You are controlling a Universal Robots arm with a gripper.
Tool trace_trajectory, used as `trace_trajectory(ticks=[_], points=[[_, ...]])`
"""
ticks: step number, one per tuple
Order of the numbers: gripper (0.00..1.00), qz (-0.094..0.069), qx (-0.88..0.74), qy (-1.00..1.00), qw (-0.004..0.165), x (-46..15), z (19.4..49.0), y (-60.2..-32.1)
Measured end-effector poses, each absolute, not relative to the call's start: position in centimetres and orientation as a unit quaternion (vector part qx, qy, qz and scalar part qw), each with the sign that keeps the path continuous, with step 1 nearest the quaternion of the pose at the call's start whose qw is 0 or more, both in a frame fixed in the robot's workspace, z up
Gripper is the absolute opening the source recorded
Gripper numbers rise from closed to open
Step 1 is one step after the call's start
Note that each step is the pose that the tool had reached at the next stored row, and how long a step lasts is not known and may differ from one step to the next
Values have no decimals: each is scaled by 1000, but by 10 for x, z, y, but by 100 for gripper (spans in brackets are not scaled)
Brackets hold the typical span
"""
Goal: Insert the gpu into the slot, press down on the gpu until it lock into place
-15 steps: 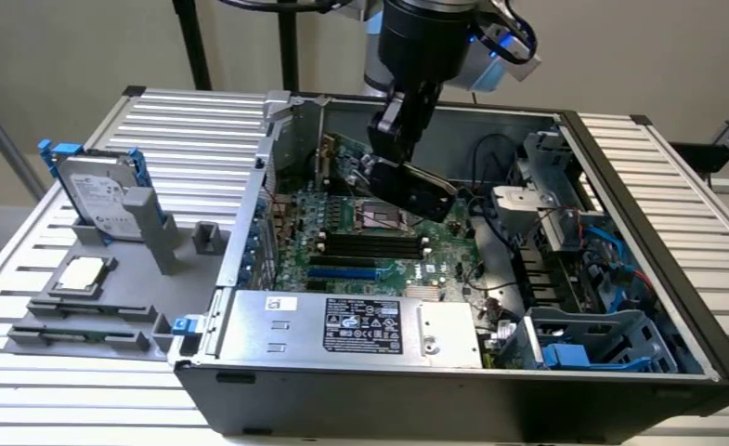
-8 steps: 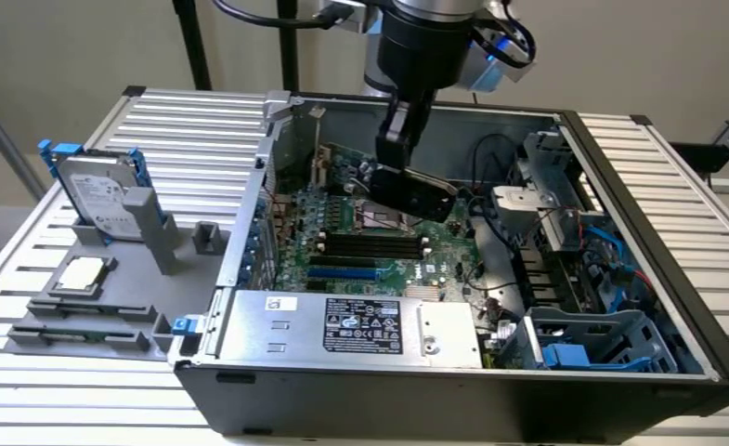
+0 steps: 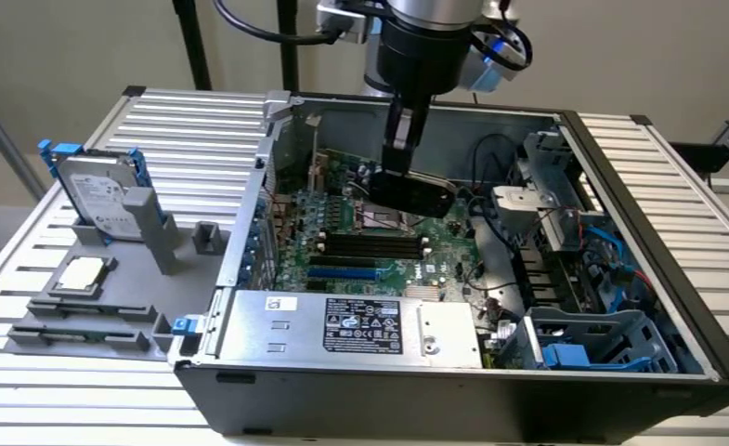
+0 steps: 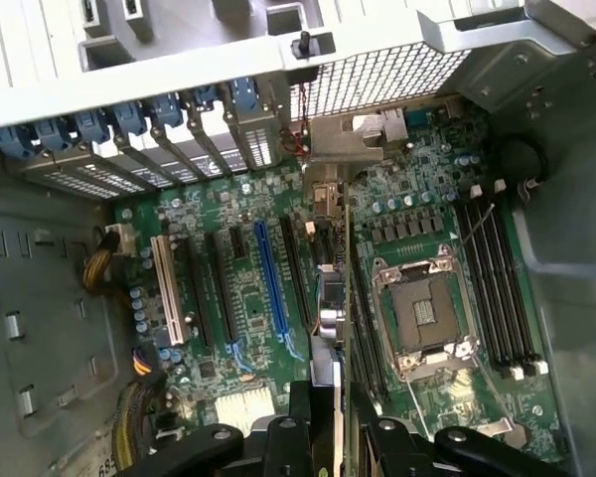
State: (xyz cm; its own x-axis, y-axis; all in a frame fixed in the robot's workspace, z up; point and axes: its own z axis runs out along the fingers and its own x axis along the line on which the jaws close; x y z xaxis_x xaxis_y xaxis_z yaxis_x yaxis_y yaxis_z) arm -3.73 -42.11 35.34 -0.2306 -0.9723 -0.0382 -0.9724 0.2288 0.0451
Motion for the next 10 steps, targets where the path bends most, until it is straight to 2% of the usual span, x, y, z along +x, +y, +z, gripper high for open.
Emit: trace_trajectory(ticks=[10], points=[[26, 37, -634, 772, 7, -40, 340, -441]])
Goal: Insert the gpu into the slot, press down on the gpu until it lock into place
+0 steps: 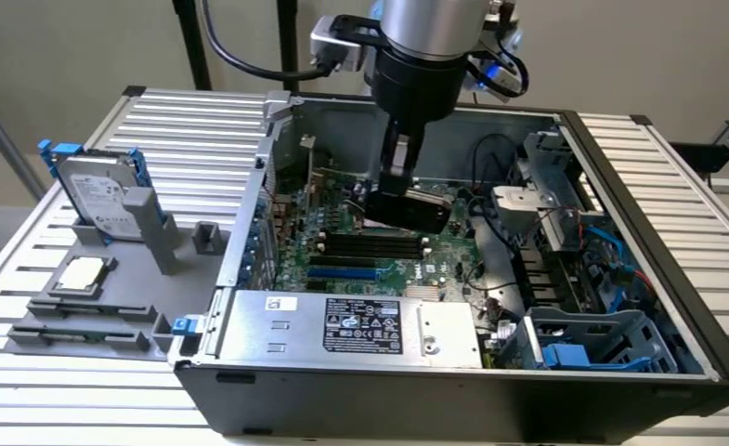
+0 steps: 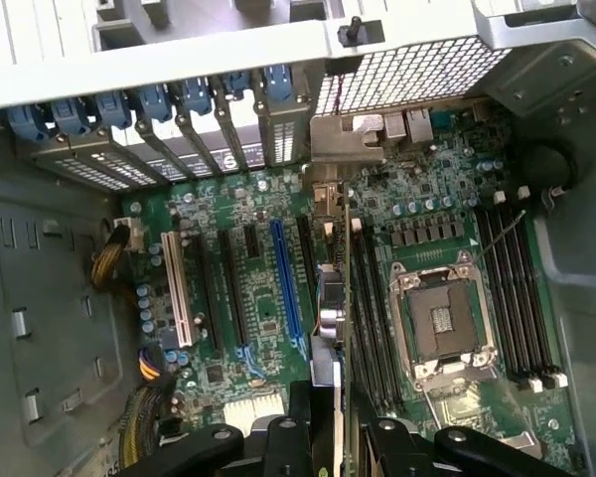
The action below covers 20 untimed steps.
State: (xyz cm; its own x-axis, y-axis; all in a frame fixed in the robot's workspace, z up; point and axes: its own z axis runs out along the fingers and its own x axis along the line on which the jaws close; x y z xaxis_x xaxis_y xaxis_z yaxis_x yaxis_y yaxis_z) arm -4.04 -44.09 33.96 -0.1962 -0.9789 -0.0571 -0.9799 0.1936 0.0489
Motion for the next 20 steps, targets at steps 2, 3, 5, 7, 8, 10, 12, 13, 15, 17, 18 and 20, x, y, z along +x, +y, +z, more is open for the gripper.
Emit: trace_trajectory(ticks=[2, 3, 5, 7, 8, 10, 12, 13, 15, 17, 18, 20], points=[[26, 37, -642, 766, 6, -40, 338, -442], [26, 38, -647, 762, 6, -40, 337, -442], [26, 38, -655, 755, 6, -40, 335, -443], [26, 38, -663, 748, 6, -40, 334, -443], [26, 38, -666, 745, 5, -41, 333, -444], [26, 38, -671, 740, 5, -41, 331, -444], [26, 37, -674, 738, 6, -44, 328, -445], [26, 37, -675, 736, 6, -46, 327, -445], [26, 36, -677, 735, 7, -49, 324, -445], [26, 35, -679, 733, 8, -52, 321, -446], [26, 35, -680, 732, 8, -53, 320, -446], [26, 35, -681, 731, 8, -56, 317, -448]])
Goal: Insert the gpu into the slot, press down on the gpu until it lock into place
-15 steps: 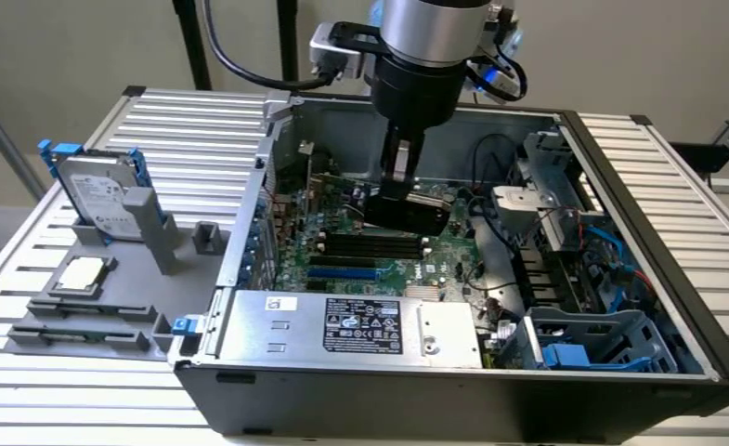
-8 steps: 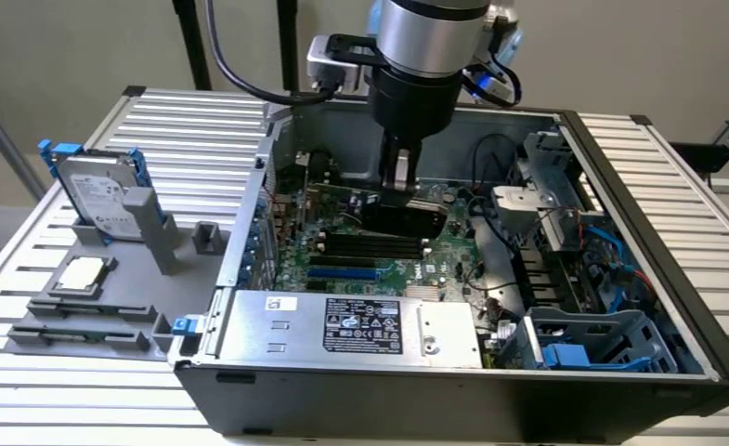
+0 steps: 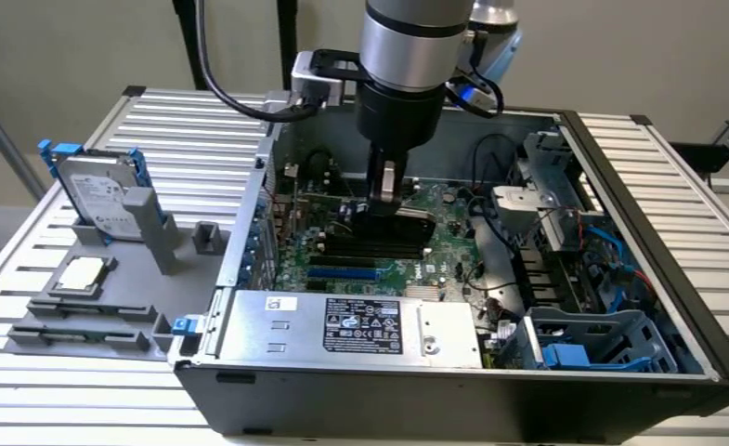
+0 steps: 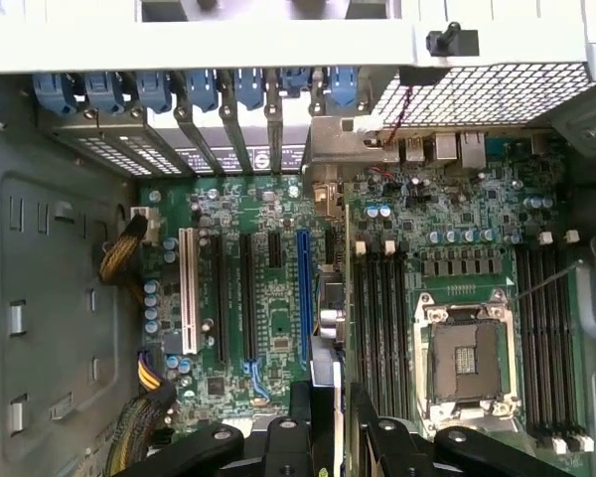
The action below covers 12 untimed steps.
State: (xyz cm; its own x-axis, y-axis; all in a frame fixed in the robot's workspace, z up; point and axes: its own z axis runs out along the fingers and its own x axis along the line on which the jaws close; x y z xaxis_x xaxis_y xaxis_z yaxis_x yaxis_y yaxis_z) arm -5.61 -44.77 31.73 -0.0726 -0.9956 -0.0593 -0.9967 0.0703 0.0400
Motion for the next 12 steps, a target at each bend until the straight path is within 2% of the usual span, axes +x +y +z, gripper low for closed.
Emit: trace_trajectory(ticks=[12], points=[[26, 34, -688, 725, 11, -69, 303, -460]])
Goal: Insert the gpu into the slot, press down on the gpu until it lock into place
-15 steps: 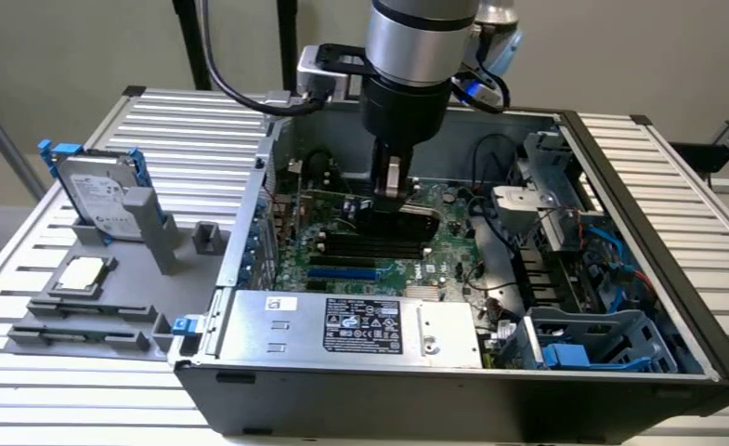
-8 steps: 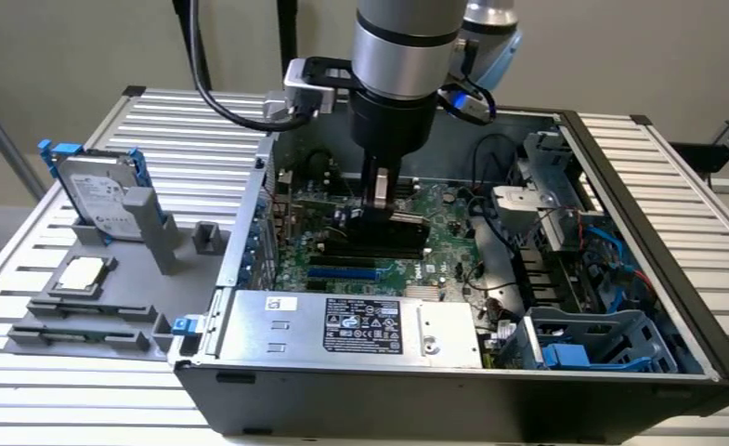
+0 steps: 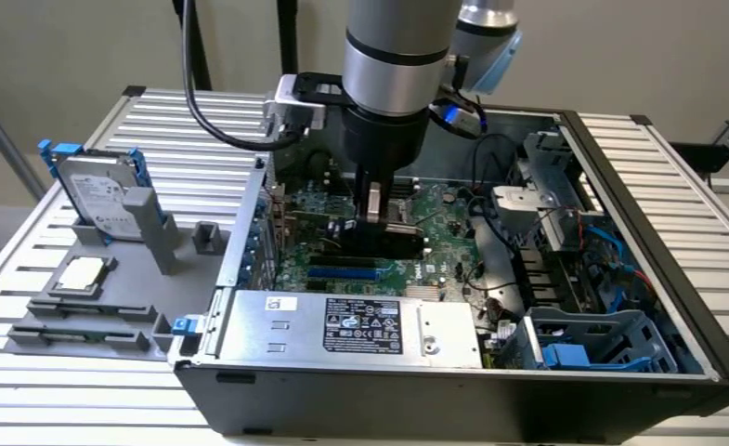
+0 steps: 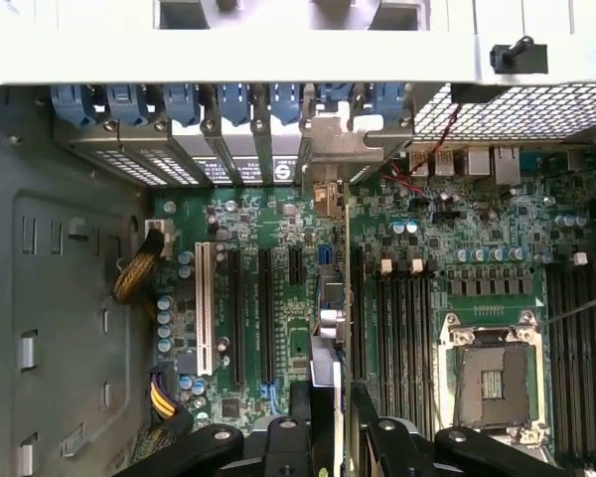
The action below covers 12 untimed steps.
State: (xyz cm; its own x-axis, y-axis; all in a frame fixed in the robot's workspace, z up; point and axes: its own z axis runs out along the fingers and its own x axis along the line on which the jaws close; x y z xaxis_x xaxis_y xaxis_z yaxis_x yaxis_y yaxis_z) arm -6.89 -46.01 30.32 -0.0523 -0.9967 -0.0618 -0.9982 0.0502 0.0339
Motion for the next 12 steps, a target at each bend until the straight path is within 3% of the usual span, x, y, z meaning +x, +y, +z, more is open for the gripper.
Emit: trace_trajectory(ticks=[12], points=[[26, 27, -689, 724, 18, -77, 300, -460]])
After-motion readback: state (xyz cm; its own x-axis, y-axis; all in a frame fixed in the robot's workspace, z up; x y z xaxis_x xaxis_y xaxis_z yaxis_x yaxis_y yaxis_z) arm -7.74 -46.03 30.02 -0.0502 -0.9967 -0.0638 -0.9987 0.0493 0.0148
